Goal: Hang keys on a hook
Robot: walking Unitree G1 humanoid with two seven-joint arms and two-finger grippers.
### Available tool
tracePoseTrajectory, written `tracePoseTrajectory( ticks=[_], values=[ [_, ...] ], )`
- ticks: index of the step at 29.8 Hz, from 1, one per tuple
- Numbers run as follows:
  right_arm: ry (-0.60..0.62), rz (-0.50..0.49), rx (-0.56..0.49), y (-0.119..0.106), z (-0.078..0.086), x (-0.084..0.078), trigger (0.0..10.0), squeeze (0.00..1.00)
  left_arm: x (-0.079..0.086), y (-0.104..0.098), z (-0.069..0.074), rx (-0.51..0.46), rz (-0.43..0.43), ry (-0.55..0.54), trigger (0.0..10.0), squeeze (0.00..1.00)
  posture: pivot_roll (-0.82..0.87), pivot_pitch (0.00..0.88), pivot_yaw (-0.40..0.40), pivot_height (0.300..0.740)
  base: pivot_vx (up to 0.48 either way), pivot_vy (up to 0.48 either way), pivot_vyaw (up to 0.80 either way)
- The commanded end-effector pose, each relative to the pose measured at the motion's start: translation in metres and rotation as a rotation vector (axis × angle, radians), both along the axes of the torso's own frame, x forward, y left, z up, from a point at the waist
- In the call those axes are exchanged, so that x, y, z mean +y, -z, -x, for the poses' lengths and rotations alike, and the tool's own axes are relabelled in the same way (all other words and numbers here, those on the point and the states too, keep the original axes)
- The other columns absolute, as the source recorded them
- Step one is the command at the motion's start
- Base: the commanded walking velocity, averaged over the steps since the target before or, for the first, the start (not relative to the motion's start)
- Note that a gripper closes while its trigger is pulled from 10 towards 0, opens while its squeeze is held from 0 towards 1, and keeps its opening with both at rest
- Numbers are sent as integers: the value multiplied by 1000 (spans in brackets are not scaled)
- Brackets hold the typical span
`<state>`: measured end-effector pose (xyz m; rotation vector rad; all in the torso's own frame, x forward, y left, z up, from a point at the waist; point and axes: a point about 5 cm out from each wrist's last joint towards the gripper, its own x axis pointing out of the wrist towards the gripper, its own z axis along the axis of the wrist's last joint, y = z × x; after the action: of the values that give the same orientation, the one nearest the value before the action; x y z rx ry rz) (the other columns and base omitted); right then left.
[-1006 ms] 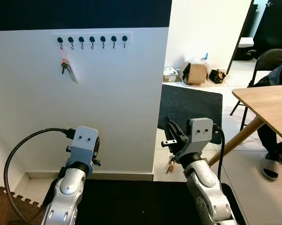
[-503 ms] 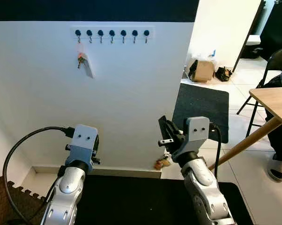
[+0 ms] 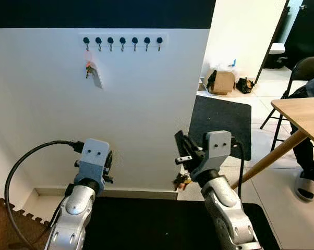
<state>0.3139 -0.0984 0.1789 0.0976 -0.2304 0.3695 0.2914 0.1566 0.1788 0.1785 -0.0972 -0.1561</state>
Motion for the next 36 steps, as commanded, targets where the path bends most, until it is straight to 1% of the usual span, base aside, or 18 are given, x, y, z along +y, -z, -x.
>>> tracePoseTrajectory(
  ticks=[1, 2, 5, 7, 9, 11, 13, 14, 15, 16, 18, 20, 22, 26, 29, 31, 35, 36],
  values=[
    [-37, 5, 72, 21, 2, 5, 10000, 0, -5, -1, 5, 20, -7, 84, 10000, 0, 80, 126, 47, 740, 0, 0, 0],
    [-53, 24, 110, 34, 1, 9, 10000, 0, -8, 1, 9, 39, -19, 130, 10000, 0, 88, 134, 50, 740, 0, 0, 0],
    [-76, 19, 157, 45, 0, 14, 10000, 0, -13, 5, 15, 59, -15, 156, 10000, 0, 99, 156, 60, 740, 0, 0, 0],
    [-90, -8, 170, 45, -1, 16, 10000, 0, -15, 5, 17, 64, -2, 157, 10000, 0, 100, 162, 61, 740, 0, 0, 0],
    [-193, -114, 189, 38, 0, 23, 10000, 0, -22, 6, 21, 81, 42, 188, 10000, 0, 108, 174, 63, 740, 0, 0, 0],
    [-299, -99, 152, 30, 3, 29, 10000, 0, -30, 6, 25, 87, 36, 235, 10000, 0, 109, 178, 65, 740, 0, 0, 0],
    [-319, -84, 139, 28, 4, 30, 10000, 0, -32, 6, 26, 88, 31, 246, 10000, 0, 109, 178, 65, 740, 0, 0, 0],
    [-353, 24, 97, 27, 6, 31, 10000, 0, -32, 4, 25, 78, 20, 250, 10000, 0, 106, 179, 64, 740, 0, 0, 0],
    [-353, 24, 97, 27, 6, 31, 10000, 0, -32, 4, 25, 78, 20, 250, 10000, 0, 106, 179, 64, 740, 0, 0, 0],
    [-423, 202, 31, 27, 10, 32, 10000, 0, -29, -3, 20, 46, -20, 242, 10000, 0, 104, 179, 63, 740, 0, 0, 0],
    [-447, 243, 17, 28, 12, 32, 10000, 0, -27, -7, 18, 33, -35, 238, 10000, 0, 103, 178, 63, 740, 0, 0, 0],
    [-425, 157, 27, 22, 9, 22, 10000, 0, -18, -14, 13, 12, -75, 226, 10000, 0, 103, 178, 65, 740, 0, 0, 0],
    [-401, 134, 25, 19, 7, 17, 10000, 0, -16, -15, 12, 11, -82, 224, 10000, 0, 103, 178, 65, 740, 0, 0, 0],
    [-308, 98, -12, 5, -1, 0, 10000, 0, -8, -17, 13, 30, -64, 218, 10000, 0, 100, 180, 73, 740, 0, 0, 0],
    [-198, -18, -76, -21, -14, -15, 10000, 0, -2, -15, 14, 54, -17, 184, 10000, 0, 99, 183, 84, 740, 0, 0, 0],
    [-178, -64, -96, -30, -17, -17, 10000, 0, -3, -13, 15, 64, 1, 180, 10000, 0, 98, 183, 88, 740, 0, 0, 0],
    [-147, -126, -144, -48, -25, -13, 10000, 0, -21, -4, 19, 103, 13, 244, 10000, 0, 100, 186, 95, 740, 0, 0, 0],
    [-149, -137, -154, -51, -28, -7, 10000, 0, -32, -1, 20, 115, 24, 275, 10000, 0, 101, 190, 97, 740, 0, 0, 0]
  ],
)
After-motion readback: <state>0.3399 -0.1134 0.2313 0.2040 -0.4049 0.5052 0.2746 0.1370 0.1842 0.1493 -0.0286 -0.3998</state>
